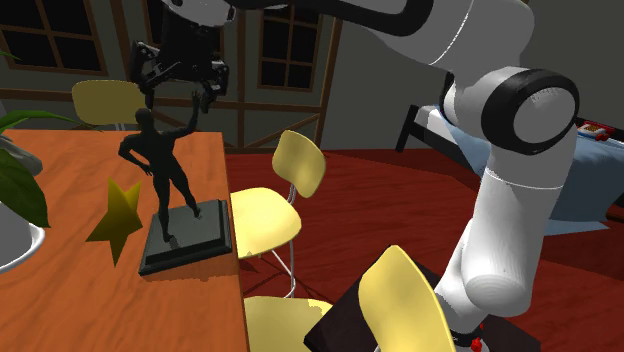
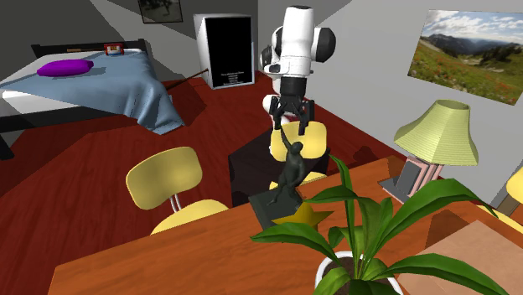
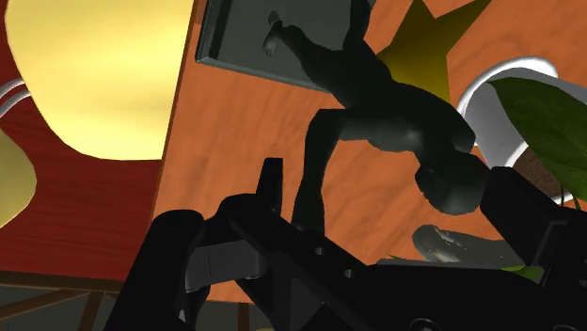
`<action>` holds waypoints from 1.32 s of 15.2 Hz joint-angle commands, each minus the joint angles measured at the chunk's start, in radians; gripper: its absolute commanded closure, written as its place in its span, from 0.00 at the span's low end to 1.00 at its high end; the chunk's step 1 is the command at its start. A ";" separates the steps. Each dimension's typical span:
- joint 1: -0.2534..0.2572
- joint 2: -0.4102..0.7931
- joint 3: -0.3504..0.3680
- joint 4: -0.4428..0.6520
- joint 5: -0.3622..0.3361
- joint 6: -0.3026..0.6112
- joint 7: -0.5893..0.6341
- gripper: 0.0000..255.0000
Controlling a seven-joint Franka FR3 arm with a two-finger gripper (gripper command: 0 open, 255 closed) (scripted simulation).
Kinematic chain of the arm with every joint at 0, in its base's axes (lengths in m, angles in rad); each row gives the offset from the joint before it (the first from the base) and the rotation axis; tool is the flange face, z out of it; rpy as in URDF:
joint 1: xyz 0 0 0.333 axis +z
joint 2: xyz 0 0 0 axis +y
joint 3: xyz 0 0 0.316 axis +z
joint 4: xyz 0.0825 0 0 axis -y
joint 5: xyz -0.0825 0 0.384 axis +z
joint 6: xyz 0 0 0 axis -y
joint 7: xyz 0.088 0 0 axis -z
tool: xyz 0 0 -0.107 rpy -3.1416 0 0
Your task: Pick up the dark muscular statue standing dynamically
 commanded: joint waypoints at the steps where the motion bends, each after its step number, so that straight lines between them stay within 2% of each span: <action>1: 0.005 0.011 0.000 -0.007 -0.008 0.021 0.009 0.00; 6: -0.010 -0.018 -0.002 -0.114 0.007 0.101 0.007 0.00; 8: -0.011 -0.021 -0.002 -0.125 0.008 0.110 0.007 0.00; 9: -0.015 -0.029 -0.003 -0.138 0.013 0.116 0.003 1.00; 12: -0.010 -0.031 0.000 -0.112 0.012 0.088 0.008 1.00; 18: -0.011 -0.021 -0.002 -0.125 0.008 0.110 0.007 1.00; 20: -0.007 -0.011 -0.001 -0.085 0.003 0.079 0.008 1.00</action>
